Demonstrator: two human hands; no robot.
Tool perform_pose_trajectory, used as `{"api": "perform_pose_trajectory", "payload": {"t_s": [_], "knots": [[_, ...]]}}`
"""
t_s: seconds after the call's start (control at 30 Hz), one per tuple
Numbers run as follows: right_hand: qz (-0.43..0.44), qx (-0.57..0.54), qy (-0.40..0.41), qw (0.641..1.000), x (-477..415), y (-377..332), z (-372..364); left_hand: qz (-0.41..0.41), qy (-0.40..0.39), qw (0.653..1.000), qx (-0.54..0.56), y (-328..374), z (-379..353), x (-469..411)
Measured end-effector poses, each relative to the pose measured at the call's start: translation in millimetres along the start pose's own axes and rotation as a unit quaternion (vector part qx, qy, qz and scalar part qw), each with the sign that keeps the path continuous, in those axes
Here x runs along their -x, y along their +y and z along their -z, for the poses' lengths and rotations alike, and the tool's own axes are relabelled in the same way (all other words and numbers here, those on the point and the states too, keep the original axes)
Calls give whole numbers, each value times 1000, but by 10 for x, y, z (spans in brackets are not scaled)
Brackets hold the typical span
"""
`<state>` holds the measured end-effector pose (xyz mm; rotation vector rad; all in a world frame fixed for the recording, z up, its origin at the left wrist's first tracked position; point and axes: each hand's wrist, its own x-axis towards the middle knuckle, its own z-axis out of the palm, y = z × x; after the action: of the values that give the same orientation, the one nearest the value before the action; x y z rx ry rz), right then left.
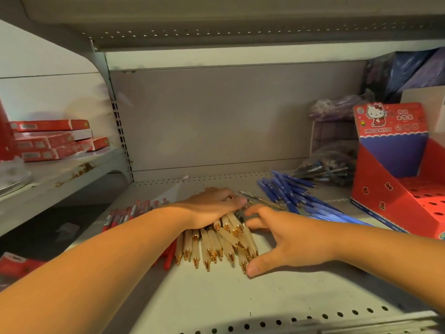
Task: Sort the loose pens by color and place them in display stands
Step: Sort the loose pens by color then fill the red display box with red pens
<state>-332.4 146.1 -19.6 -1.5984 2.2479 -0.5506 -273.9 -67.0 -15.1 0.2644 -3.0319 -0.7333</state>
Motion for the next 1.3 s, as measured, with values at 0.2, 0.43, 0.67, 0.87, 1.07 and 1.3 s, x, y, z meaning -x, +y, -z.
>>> {"api": "perform_pose_trajectory", "payload": {"t_s": [0.2,0.43,0.67,0.87,1.07,1.3], "knots": [[28,40,24,998,6,2,10,-18,25,999,-12,60,-9,18],[71,69,82,992,-80,-40,-73,16,33,999,-32,15,67,174],[93,48,91,990,-114,-67,-132,84,128,982,-114,71,67,333],[123,74,50,988,-74,-37,-98,31,67,993,-91,132,14,598],[114,55,50,991,-80,-14,-56,-51,-21,992,-113,70,-45,877],[99,91,43,990,-51,11,-112,-54,-20,978,-199,-20,-69,955]]}}
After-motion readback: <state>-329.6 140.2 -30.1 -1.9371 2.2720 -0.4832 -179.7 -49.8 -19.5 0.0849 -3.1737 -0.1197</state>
